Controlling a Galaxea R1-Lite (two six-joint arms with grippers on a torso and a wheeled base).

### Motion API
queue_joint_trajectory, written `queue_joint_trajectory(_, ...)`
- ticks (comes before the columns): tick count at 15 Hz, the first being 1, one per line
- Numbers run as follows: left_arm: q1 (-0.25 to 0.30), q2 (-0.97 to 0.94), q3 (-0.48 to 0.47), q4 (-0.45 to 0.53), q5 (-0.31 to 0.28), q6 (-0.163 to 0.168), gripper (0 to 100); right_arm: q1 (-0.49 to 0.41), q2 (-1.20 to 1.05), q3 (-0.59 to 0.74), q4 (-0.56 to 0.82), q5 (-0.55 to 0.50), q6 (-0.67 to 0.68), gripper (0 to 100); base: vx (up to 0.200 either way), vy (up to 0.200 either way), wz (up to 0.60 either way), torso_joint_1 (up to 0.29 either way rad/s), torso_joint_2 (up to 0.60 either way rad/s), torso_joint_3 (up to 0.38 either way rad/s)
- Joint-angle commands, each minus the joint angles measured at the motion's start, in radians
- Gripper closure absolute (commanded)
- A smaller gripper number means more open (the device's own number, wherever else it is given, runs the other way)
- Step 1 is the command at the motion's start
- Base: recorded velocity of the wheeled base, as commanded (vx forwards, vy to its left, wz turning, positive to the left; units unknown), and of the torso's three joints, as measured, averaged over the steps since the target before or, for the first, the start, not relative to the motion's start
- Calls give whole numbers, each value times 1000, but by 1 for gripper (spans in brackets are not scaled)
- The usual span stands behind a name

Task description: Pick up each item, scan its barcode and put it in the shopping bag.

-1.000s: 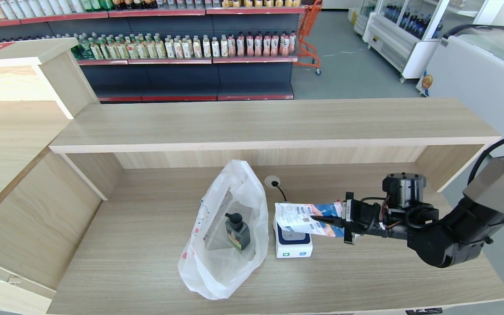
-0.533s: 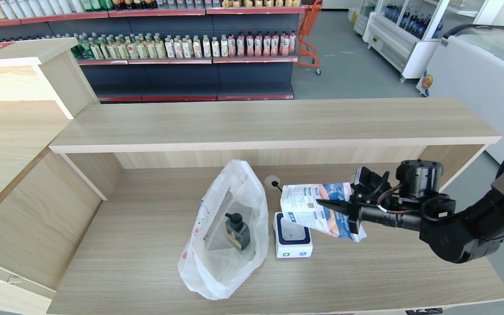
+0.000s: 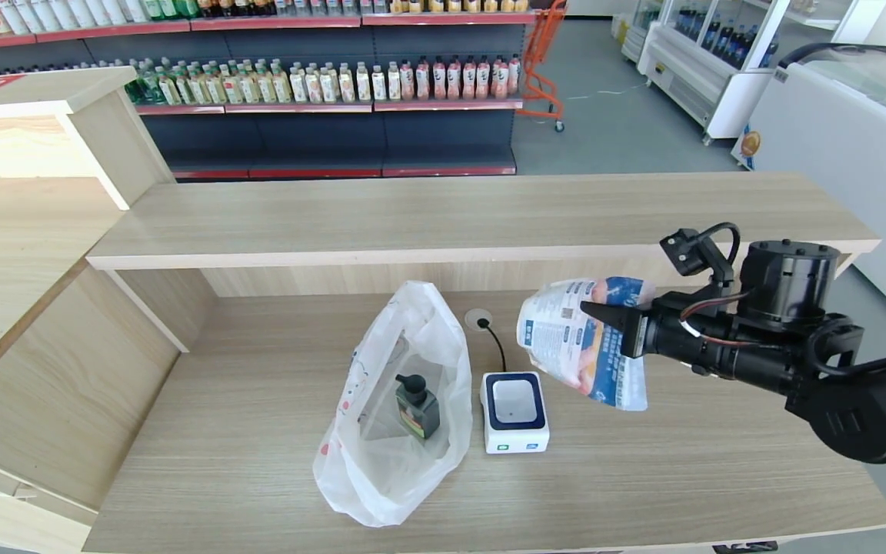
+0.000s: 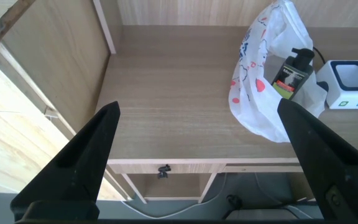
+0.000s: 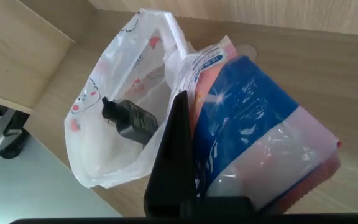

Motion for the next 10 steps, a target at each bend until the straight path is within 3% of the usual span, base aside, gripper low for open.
queue_joint_trajectory(1, 0, 0, 0, 0, 0, -1, 0, 61, 84, -68, -2, -2, 48, 100, 0, 0, 0, 0, 0, 0)
queue_joint_trajectory(6, 0, 0, 0, 0, 0, -1, 0, 128, 349, -337, 1, 4, 68, 100, 0, 0, 0, 0, 0, 0)
queue_joint_trajectory(10, 0, 0, 0, 0, 0, -1, 0, 173, 441, -447, 30, 11, 82, 100, 0, 0, 0, 0, 0, 0)
